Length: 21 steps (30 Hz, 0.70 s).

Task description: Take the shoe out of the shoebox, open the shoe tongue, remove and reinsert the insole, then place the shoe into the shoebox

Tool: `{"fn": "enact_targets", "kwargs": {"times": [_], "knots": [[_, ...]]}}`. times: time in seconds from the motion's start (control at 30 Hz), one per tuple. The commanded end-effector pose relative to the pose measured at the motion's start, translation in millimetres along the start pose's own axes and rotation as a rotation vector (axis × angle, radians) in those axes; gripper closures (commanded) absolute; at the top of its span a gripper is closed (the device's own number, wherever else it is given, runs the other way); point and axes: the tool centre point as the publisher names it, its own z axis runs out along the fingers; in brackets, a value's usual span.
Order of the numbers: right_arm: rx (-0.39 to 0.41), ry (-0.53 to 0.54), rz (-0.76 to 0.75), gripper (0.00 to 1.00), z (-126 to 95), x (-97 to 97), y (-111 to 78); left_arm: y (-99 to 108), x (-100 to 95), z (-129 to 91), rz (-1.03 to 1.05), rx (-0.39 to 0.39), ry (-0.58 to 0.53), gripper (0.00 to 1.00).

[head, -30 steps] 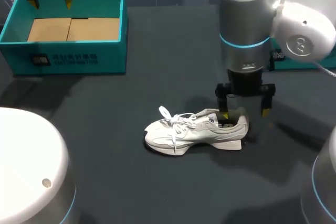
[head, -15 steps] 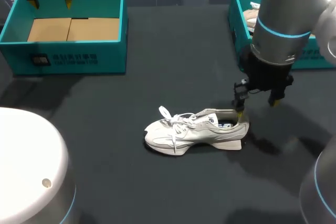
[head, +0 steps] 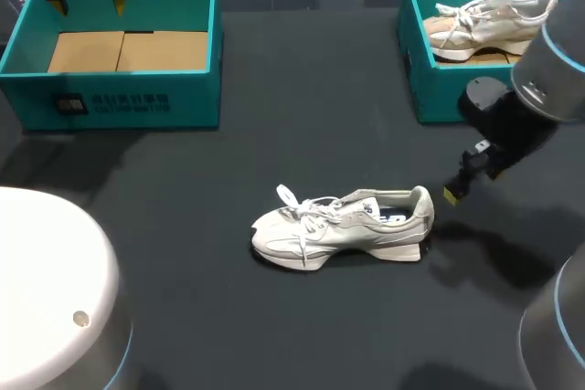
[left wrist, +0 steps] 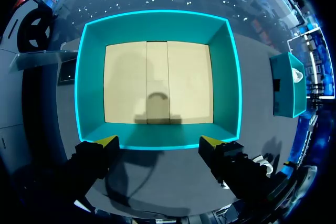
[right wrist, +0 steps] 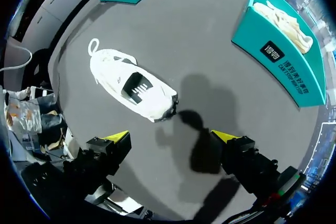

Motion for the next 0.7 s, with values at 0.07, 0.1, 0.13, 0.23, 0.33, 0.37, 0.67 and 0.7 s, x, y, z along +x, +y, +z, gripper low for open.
{"fn": "enact_targets", "kwargs": {"times": [0.07, 0.1, 0.13, 0.23, 0.33, 0.37, 0.67, 0.7], "knots": [[-0.319, 0.333, -0.101, 0.0, 0.6, -5.2, -13.4, 0.2, 0.1, -0.4, 0.0, 0.0, -0.001, 0.0], [-0.319, 0.333, -0.101, 0.0, 0.6, -5.2, -13.4, 0.2, 0.1, -0.4, 0.0, 0.0, -0.001, 0.0], [-0.334, 0.341, -0.146, 0.0, 2.6, -5.4, -14.2, 0.2, 0.1, -0.4, 0.0, 0.0, -0.001, 0.0], [-0.466, 0.424, -0.282, 0.0, 11.7, -10.3, -22.4, 0.2, 0.1, -0.4, 0.0, 0.0, -0.001, 0.0], [-0.556, 0.465, -0.362, 0.0, 21.2, -18.3, -28.4, 0.2, 0.1, -0.4, 0.0, 0.0, -0.001, 0.0], [-0.567, 0.457, -0.374, 0.0, 23.1, -20.5, -29.3, 0.2, 0.1, -0.4, 0.0, 0.0, -0.001, 0.0], [-0.613, 0.419, -0.421, 0.0, 30.4, -25.7, -33.4, 0.2, 0.1, -0.4, 0.0, 0.0, -0.001, 0.0], [-0.613, 0.419, -0.421, 0.0, 30.4, -25.7, -33.4, 0.2, 0.1, -0.4, 0.0, 0.0, -0.001, 0.0]]}}
